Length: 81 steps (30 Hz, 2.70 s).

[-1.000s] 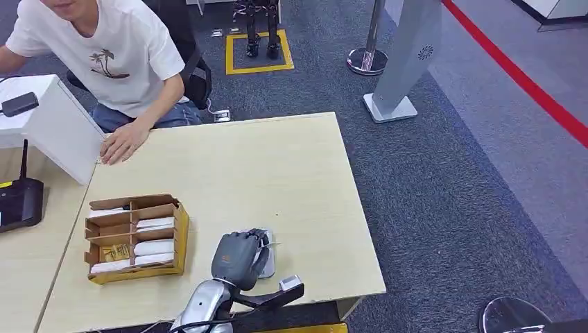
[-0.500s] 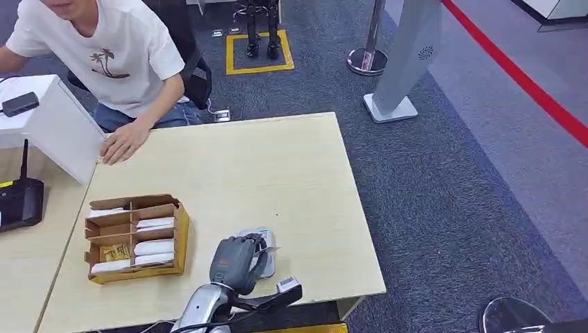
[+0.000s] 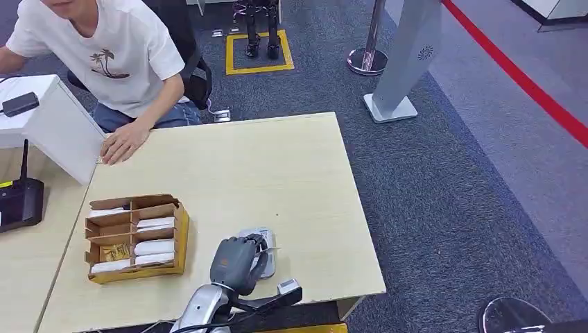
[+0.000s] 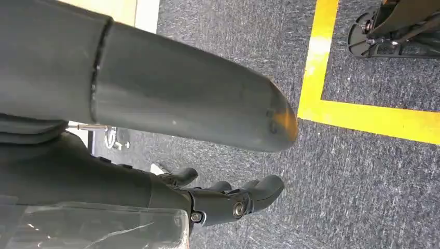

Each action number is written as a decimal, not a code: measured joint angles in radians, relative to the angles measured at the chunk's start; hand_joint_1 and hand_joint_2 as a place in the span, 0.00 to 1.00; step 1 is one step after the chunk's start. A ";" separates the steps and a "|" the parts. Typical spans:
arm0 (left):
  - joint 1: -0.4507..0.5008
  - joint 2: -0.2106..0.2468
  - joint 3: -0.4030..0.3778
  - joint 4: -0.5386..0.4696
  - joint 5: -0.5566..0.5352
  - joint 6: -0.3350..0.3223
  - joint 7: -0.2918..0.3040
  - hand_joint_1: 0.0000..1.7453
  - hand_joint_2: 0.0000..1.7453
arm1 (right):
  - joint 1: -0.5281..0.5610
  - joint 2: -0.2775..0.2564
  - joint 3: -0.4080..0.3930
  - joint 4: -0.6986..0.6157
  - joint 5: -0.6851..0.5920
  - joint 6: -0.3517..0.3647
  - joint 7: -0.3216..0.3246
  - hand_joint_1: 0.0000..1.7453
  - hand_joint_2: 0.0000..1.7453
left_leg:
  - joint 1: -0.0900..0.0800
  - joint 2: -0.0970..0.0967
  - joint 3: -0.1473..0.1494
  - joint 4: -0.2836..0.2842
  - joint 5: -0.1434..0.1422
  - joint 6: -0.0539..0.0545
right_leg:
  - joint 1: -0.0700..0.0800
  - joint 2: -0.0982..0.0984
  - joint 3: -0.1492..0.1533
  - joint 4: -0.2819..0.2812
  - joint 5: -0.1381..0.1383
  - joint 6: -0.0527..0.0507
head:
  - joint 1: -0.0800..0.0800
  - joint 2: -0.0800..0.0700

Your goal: Pass the card to the sensor for recognition and then transmit it.

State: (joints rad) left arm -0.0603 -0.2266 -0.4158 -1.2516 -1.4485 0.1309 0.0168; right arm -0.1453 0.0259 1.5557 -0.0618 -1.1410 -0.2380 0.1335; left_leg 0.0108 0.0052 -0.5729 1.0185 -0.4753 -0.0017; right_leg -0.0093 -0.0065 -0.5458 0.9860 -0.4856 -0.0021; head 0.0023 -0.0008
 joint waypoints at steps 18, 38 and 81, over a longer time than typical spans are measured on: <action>-0.029 0.034 0.082 -0.115 -0.074 -0.006 0.048 1.00 1.00 | 0.001 0.000 0.000 0.000 0.010 0.002 0.000 0.00 0.00 | 0.000 0.000 0.000 0.000 0.000 0.000 | 0.000 0.000 0.000 0.000 0.000 0.000 | 0.000 0.000; -0.364 0.279 0.230 -0.213 -0.123 -0.144 0.197 1.00 1.00 | 0.001 0.000 0.000 -0.002 0.013 0.018 0.004 0.00 0.00 | 0.001 0.000 0.000 0.000 0.002 -0.002 | 0.000 0.000 -0.001 0.001 0.001 -0.001 | 0.000 0.000; -0.540 0.470 0.259 -0.109 -0.123 -0.204 0.250 0.00 0.00 | 0.000 0.003 0.000 -0.006 -0.023 0.014 0.000 0.00 0.00 | 0.000 0.000 0.000 0.000 0.002 -0.002 | 0.000 0.001 -0.001 0.002 0.001 -0.001 | 0.000 0.000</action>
State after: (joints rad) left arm -0.6005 0.2430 -0.1564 -1.3611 -1.5717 -0.0729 0.2670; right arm -0.1456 0.0286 1.5557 -0.0679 -1.1635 -0.2235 0.1339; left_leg 0.0113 0.0053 -0.5731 1.0185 -0.4734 -0.0035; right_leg -0.0091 -0.0058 -0.5467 0.9877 -0.4843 -0.0030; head 0.0023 -0.0008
